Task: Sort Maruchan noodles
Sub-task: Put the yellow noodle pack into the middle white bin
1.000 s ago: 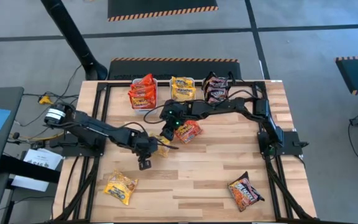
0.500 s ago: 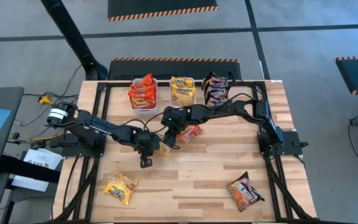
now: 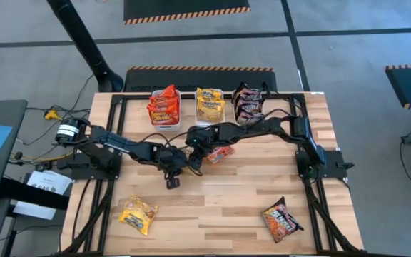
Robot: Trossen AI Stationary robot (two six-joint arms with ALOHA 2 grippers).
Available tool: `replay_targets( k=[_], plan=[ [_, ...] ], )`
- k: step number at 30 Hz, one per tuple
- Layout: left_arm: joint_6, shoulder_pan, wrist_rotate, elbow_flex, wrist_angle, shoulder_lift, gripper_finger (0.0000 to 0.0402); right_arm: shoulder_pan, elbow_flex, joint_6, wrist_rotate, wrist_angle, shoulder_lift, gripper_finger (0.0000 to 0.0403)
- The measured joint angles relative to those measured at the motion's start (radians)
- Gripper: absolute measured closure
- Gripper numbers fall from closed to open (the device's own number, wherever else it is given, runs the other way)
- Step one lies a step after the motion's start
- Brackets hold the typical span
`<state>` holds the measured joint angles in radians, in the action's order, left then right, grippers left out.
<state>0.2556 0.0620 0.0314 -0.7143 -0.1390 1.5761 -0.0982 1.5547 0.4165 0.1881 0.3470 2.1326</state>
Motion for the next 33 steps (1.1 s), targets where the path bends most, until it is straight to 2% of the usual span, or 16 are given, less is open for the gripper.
replay_targets(
  k=[11,15,22,30,33],
  plan=[
    [-0.001,-0.002,-0.024,-0.001,-0.025,-0.002,0.0401,0.000,0.002,0.107,-0.014,-0.002,0.029,0.0181],
    [-0.003,-0.002,-0.028,0.002,0.030,0.001,0.0401,0.003,0.003,0.149,-0.039,0.058,0.026,0.0207],
    [-0.033,-0.002,-0.021,0.004,0.054,0.002,0.0401,0.009,0.003,0.165,-0.036,0.069,0.026,0.0282],
    [-0.060,-0.002,-0.025,0.004,0.087,0.002,0.0401,0.019,0.001,0.213,-0.007,0.072,0.028,0.0299],
    [-0.065,-0.002,-0.024,0.004,0.089,0.002,0.0401,0.022,0.001,0.234,-0.007,0.070,0.028,0.0323]
  ],
)
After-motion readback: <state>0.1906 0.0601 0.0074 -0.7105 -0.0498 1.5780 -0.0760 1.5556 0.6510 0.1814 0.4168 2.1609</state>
